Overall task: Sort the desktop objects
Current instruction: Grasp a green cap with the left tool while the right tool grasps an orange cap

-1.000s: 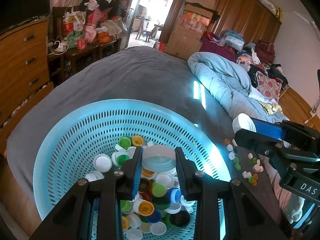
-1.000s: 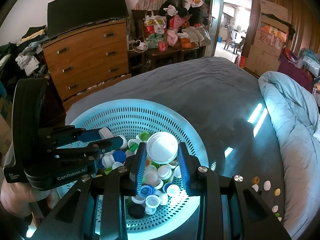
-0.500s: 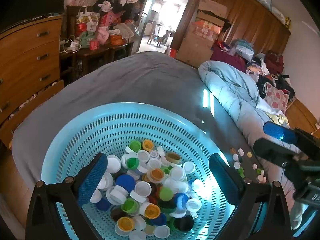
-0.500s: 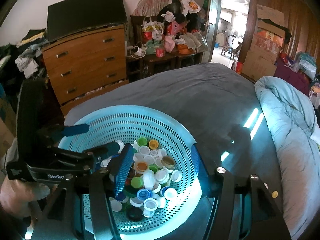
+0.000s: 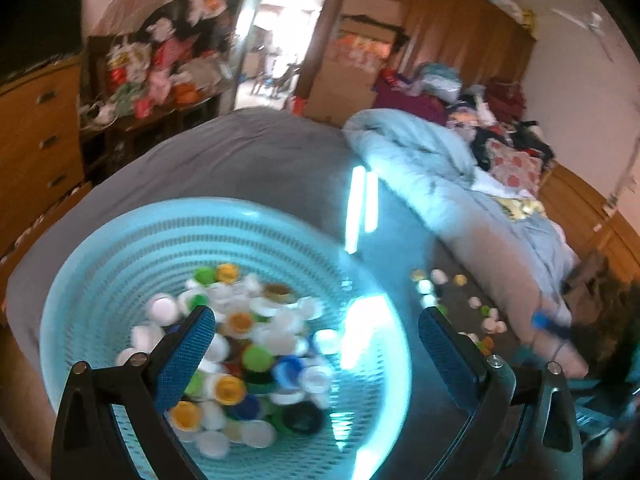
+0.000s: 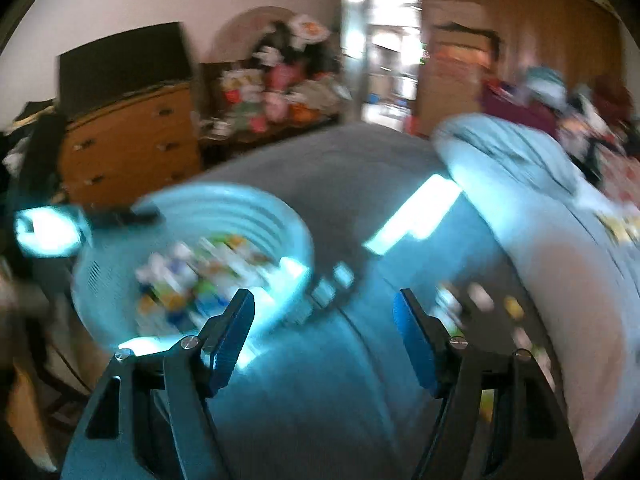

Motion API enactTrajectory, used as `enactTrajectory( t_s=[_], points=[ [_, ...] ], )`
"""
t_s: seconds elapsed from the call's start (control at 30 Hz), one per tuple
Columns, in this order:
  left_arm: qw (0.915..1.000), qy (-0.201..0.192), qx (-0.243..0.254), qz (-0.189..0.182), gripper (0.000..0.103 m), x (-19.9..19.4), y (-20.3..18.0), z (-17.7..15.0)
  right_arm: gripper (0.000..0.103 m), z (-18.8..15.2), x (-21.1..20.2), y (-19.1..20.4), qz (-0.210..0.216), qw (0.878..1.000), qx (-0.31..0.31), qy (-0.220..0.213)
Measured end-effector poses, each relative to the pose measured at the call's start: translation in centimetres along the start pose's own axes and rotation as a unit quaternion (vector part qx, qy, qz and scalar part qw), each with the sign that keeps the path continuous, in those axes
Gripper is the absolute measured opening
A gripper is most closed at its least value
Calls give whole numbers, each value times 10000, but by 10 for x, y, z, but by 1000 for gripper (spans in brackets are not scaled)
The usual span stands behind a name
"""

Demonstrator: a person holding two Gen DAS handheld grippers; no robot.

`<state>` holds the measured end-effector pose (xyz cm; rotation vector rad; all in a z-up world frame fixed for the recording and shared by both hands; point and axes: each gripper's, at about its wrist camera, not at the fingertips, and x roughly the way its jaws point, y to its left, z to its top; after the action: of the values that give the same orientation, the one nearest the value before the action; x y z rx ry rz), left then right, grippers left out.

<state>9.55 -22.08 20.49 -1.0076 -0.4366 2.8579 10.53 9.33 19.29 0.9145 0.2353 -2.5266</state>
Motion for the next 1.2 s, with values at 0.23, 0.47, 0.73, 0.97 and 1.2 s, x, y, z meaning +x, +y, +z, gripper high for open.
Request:
enactTrajectory(
  t_s=[0.23, 0.47, 0.73, 0.97, 1.2],
  points=[
    [9974, -138, 582, -399, 103, -9, -75, 0, 67, -101, -60, -89, -558, 9900, 1244, 371],
    [9866, 399, 1272, -943, 103, 44, -160, -16, 67, -157, -84, -126, -797, 9805, 1725, 499],
    [9716, 1450, 1401, -1241, 103, 179, -206, -76, 67, -183, -65, -165, -843, 9717, 2103, 667],
    [9764, 1271, 1484, -923, 102, 260, -236, -81, 67, -198, -25, -199, -754, 9638, 2355, 996],
    [9687, 1662, 1720, -658, 57, 309, -240, -98, 57, -189, -13, -213, -589, 9688, 2245, 872]
  ],
)
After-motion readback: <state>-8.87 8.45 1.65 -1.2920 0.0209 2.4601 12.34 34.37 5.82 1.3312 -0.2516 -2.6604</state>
